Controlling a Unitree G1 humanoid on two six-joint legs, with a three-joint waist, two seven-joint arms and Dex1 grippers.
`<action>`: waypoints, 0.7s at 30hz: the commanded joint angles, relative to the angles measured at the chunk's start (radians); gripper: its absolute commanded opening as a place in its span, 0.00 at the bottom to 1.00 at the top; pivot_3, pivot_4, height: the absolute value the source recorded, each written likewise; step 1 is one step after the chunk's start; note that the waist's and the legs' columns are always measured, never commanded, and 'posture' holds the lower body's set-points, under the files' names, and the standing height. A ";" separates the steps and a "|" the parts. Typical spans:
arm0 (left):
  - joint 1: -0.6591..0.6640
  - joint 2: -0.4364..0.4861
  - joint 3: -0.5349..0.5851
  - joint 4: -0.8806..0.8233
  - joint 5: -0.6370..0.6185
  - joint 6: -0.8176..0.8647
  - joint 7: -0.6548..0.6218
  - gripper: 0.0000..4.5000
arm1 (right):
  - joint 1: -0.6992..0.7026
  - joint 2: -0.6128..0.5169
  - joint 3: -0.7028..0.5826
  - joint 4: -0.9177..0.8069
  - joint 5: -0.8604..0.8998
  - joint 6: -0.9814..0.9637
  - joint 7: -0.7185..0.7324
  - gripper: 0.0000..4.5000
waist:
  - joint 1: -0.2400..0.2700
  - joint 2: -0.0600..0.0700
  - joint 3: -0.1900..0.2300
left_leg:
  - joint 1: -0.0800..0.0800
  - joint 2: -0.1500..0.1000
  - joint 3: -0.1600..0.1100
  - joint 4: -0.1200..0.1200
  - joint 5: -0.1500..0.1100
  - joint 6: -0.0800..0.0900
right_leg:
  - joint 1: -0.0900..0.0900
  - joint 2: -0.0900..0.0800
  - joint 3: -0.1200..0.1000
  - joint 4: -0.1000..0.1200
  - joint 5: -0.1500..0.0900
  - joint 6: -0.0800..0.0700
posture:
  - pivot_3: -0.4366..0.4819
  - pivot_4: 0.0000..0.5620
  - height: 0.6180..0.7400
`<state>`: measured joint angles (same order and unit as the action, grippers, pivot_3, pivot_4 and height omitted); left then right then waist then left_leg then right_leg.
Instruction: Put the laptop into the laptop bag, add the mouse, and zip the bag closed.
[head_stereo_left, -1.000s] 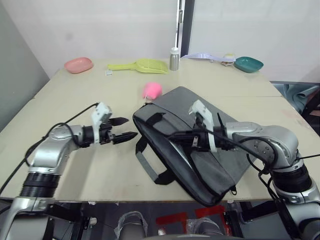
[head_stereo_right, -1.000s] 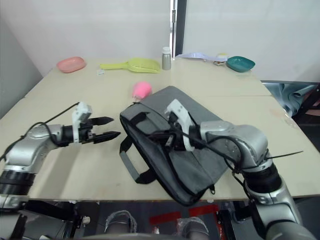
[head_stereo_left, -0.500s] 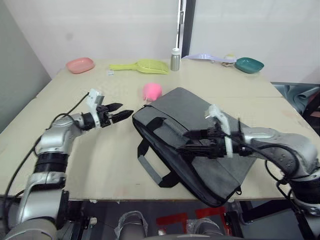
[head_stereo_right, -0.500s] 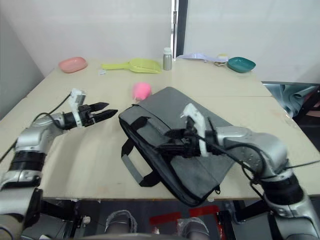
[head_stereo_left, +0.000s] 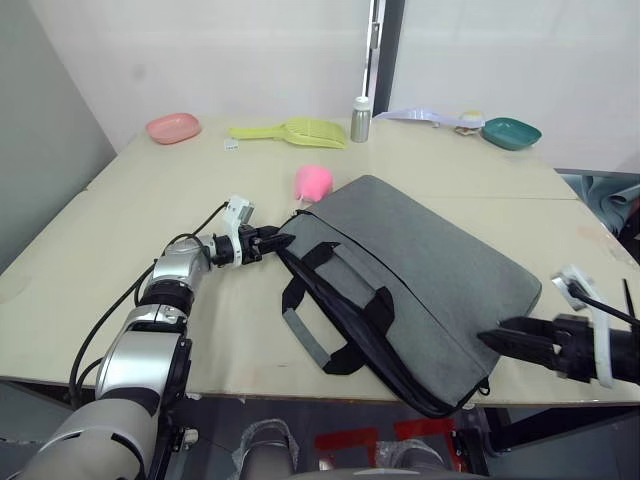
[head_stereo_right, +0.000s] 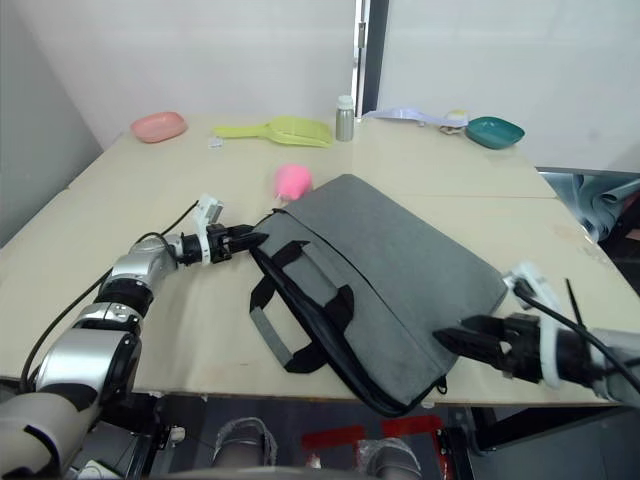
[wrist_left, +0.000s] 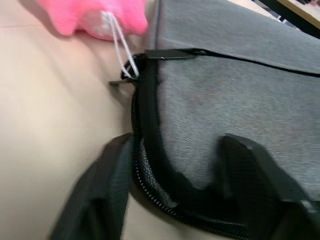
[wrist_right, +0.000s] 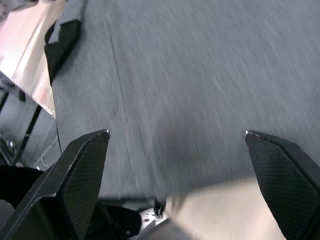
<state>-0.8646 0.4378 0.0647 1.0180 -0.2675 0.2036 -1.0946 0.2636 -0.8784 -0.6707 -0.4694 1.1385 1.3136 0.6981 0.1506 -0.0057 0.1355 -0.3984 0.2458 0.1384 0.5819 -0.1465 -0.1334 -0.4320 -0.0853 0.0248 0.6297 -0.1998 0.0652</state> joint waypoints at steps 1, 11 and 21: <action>-0.029 -0.008 0.011 0.026 0.015 -0.036 -0.014 0.26 | 0.088 0.055 -0.043 0.007 0.019 -0.006 -0.010 1.00 | 0.000 0.000 0.000 | 0.000 0.000 0.000 0.000 0.000 0.000 | 0.001 0.000 0.000 0.000 0.000 0.000 | 0.48 0.27 1.00; 0.008 0.014 0.011 -0.004 0.027 -0.042 -0.037 0.01 | 0.108 0.182 0.030 0.001 0.067 -0.018 -0.142 1.00 | -0.003 0.000 0.000 | 0.001 -0.002 0.000 0.000 0.000 0.001 | 0.001 -0.002 0.000 0.000 0.000 0.001 | 0.48 0.27 1.00; 0.046 0.031 0.014 -0.049 0.038 -0.033 -0.030 0.00 | 0.041 0.200 0.070 0.037 0.143 -0.033 -0.213 0.59 | -0.010 0.000 0.000 | 0.002 -0.002 0.000 -0.001 0.000 0.000 | 0.002 -0.002 0.000 -0.002 0.000 0.001 | 0.48 0.27 1.00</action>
<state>-0.8355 0.4515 0.0755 0.9925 -0.2393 0.1697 -1.1169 0.3115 -0.6711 -0.5992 -0.4368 1.2500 1.2925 0.4862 0.1406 -0.0054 0.1354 -0.3967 0.2438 0.1383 0.5801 -0.1468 -0.1330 -0.4300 -0.0875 0.0241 0.6279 -0.1999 0.0660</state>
